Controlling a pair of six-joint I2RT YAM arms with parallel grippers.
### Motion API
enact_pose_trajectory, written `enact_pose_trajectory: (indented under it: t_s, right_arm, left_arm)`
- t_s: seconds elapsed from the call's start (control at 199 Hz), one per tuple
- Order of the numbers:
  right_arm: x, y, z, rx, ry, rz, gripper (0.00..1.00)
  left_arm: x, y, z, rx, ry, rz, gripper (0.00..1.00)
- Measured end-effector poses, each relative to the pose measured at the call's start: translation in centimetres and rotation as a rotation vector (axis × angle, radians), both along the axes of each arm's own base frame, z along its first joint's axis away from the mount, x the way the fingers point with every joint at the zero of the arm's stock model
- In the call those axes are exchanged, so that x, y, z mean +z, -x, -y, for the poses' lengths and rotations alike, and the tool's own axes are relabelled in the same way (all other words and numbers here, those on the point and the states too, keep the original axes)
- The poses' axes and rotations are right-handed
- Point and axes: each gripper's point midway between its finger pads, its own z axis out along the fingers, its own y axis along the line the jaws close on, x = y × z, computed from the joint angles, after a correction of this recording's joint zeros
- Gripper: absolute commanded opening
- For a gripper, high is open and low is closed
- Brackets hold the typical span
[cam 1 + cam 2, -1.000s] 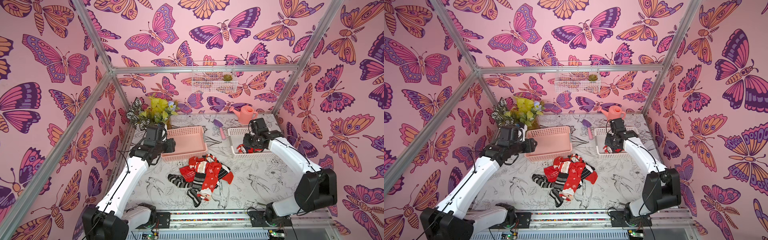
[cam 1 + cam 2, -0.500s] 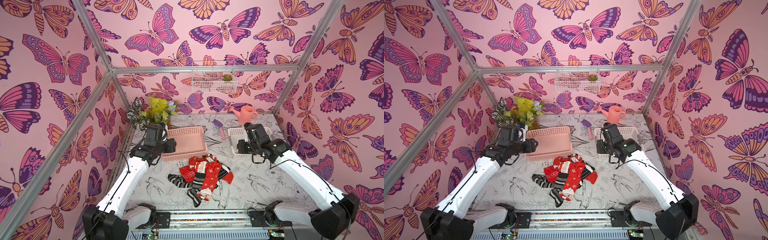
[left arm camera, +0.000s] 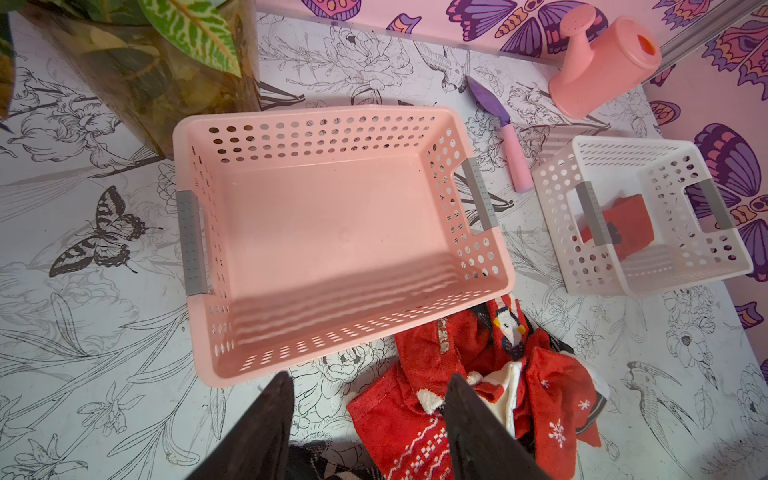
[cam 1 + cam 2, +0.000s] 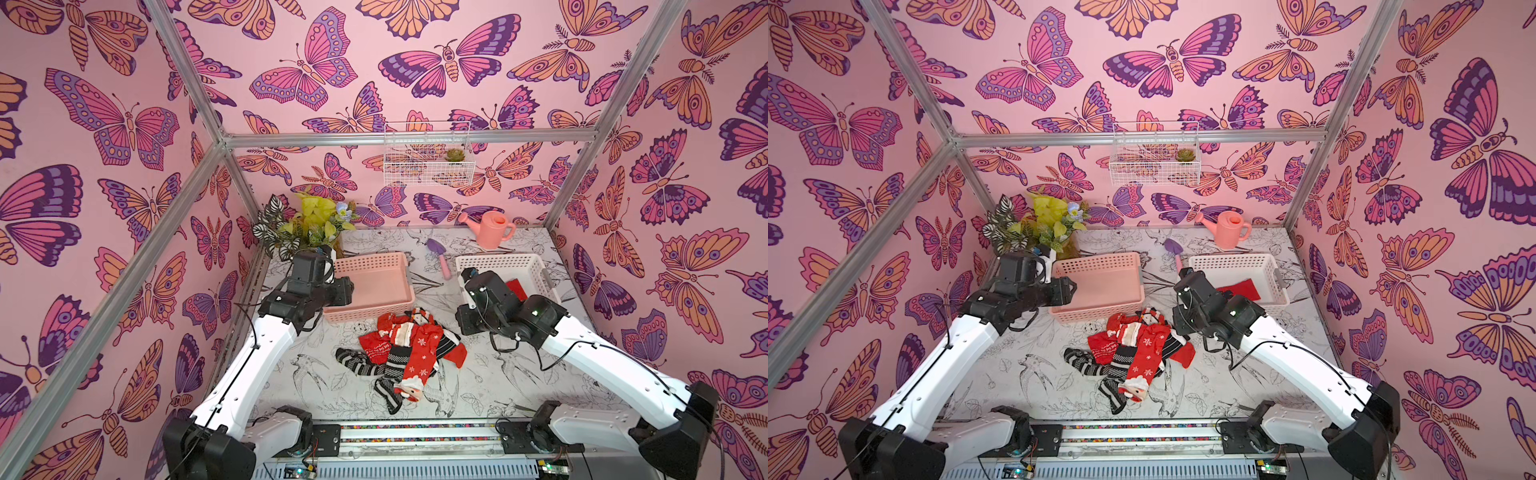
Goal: Sort the socks into the basket by color
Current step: Pick up the sock at the center of the board.
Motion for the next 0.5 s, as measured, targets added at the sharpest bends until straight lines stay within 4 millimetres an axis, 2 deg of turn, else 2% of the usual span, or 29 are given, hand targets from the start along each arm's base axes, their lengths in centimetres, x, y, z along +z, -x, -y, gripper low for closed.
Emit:
enact_pose_trajectory:
  t_s: [0.175, 0.501]
  right_arm:
    - [-1.8, 0.9, -1.5, 0.017, -0.004, -0.031, 0.26]
    - [-4.5, 1.1, -4.2, 0.030, -0.015, -0.082, 0.25]
  left_arm:
    - [0.1, 0.1, 0.0, -0.001, 0.001, 0.003, 0.60]
    - [0.0, 0.3, 0.2, -0.007, 0.000, 0.002, 0.61]
